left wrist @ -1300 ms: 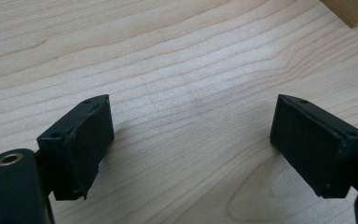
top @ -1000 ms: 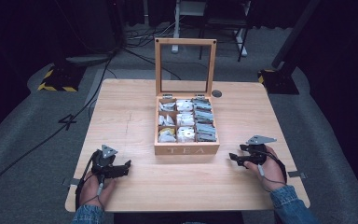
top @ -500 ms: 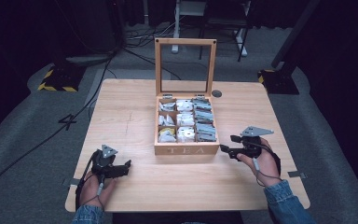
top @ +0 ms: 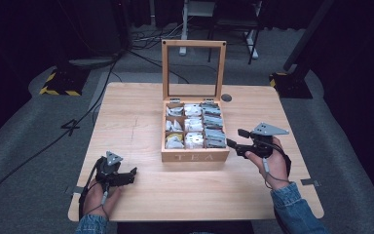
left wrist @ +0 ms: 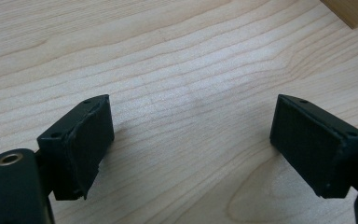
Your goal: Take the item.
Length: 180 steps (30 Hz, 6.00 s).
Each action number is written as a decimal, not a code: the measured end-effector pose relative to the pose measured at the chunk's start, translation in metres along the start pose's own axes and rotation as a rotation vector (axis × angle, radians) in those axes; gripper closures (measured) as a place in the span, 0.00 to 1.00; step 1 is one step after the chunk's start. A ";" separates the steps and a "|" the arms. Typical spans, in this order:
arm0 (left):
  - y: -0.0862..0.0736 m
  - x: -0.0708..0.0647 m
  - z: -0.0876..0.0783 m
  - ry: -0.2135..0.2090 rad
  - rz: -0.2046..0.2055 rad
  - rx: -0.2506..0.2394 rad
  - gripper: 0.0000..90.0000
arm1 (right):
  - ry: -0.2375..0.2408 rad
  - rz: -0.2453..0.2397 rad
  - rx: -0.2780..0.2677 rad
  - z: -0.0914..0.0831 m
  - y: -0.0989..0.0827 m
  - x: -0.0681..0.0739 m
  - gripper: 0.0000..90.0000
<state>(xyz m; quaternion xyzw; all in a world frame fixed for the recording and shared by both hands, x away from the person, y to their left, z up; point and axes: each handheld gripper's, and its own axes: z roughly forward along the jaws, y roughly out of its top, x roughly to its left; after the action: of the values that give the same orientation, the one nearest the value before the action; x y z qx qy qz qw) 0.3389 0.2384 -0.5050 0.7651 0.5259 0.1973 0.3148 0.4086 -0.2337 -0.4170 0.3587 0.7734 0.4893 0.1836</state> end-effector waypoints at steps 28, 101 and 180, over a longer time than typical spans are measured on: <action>0.000 0.000 0.000 0.001 -0.002 -0.001 0.15 | 0.131 -0.065 -0.046 0.023 0.031 0.014 0.41; 0.000 0.000 0.000 0.001 -0.002 -0.001 0.15 | 0.136 -0.224 0.391 0.112 0.035 0.063 1.00; 0.002 0.000 0.002 0.004 -0.001 0.002 0.15 | -0.059 -0.044 -0.011 -0.058 0.033 -0.015 1.00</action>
<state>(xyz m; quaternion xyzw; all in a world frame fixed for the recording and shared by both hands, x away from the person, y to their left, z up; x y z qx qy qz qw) 0.3419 0.2378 -0.5047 0.7648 0.5272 0.1981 0.3129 0.3939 -0.2725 -0.3623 0.3548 0.7727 0.4787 0.2189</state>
